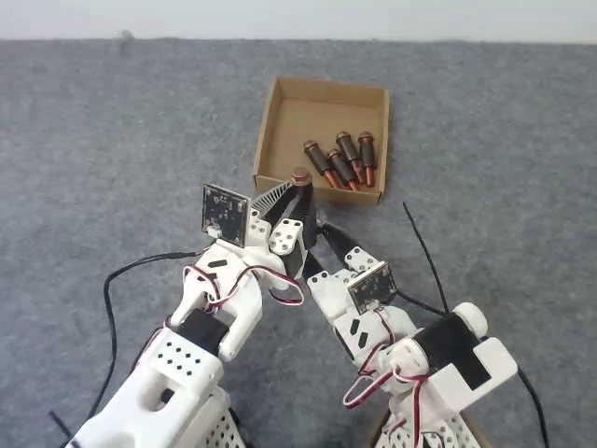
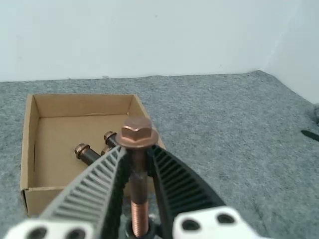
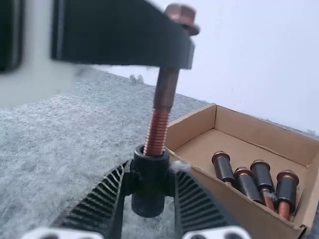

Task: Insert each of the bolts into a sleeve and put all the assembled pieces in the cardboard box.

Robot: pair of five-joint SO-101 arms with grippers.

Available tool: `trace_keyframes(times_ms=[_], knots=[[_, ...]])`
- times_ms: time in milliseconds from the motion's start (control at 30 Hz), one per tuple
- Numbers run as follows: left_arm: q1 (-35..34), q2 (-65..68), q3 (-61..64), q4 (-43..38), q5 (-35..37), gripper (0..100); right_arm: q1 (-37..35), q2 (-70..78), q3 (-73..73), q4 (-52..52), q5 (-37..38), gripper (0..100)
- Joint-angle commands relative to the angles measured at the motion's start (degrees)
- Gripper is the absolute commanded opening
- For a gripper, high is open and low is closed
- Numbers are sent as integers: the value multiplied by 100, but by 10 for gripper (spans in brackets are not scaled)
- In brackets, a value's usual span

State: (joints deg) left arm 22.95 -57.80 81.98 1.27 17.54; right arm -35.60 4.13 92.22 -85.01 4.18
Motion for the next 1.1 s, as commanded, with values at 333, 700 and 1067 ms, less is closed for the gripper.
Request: trace_keyframes(times_ms=[333,700,1067], knots=[[26,-176,-22,26,-18,10,127,-84,-167,-198,132,6],[26,-167,277,0,-387,10,242,-92,-158,-444,123,6],[70,-167,664,0,-396,11,251,-92,-105,-488,123,6]])
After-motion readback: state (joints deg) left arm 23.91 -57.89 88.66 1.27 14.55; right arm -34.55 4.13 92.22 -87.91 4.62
